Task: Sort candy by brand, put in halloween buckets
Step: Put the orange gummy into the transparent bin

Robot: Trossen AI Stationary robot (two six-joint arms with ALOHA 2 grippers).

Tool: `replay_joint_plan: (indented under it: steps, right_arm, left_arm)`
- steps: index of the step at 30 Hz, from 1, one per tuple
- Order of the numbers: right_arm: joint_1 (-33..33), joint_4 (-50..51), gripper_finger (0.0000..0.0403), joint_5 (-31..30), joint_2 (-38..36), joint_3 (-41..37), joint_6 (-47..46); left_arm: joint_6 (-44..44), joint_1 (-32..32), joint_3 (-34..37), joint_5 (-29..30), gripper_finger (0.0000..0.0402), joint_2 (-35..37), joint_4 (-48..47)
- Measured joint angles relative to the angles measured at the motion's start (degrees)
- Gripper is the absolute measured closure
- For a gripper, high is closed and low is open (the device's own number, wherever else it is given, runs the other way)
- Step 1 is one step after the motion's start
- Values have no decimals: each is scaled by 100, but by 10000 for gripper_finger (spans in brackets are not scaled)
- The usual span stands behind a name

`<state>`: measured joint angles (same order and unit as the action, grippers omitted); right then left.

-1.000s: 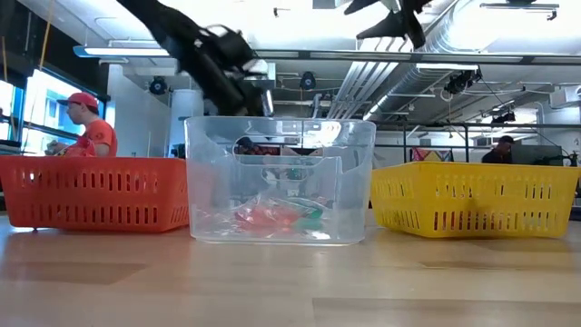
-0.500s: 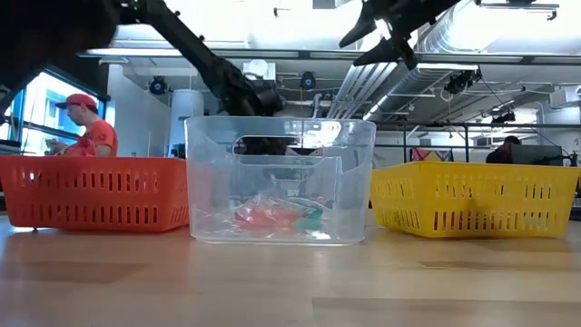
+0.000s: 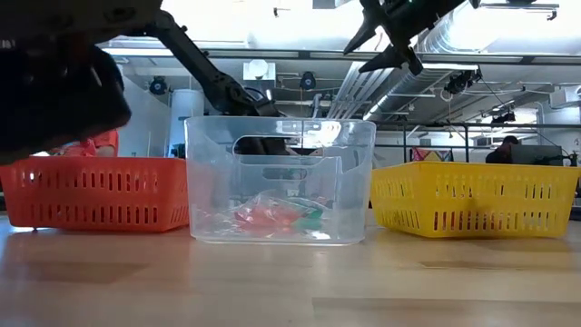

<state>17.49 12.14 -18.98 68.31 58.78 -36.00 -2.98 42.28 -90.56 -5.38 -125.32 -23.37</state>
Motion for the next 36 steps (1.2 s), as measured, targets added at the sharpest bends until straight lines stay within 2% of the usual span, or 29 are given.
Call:
replay_joint_plan:
  steps: [5,11,15,19,20,24,31,36]
  right_arm:
    - [22,0,171,2,0,-2,-5]
    - [26,0,171,-9,0,0,-16]
    - [26,0,171,-11,0,0,-23]
    - [26,0,171,-11,0,0,-23]
    - [26,0,171,-11,0,0,-22]
    - [26,2,171,-11,0,0,-13]
    - [53,2,171,-43,0,0,236]
    - [53,4,171,-103,0,0,290]
  left_arm:
    - [-36,-9,-11,-336,186,-187,16]
    - [-220,-36,-68,-84,203,-271,43]
    - [-355,-30,-72,77,261,-273,-17]
    - [-555,6,-86,247,370,-266,-130]
    - [-557,23,-90,240,384,-247,-189]
    - [-510,133,-77,8,393,-32,-906]
    - [-670,200,72,-871,400,852,-1899]
    - [-739,-5,1013,-2163,401,1962,-1337]
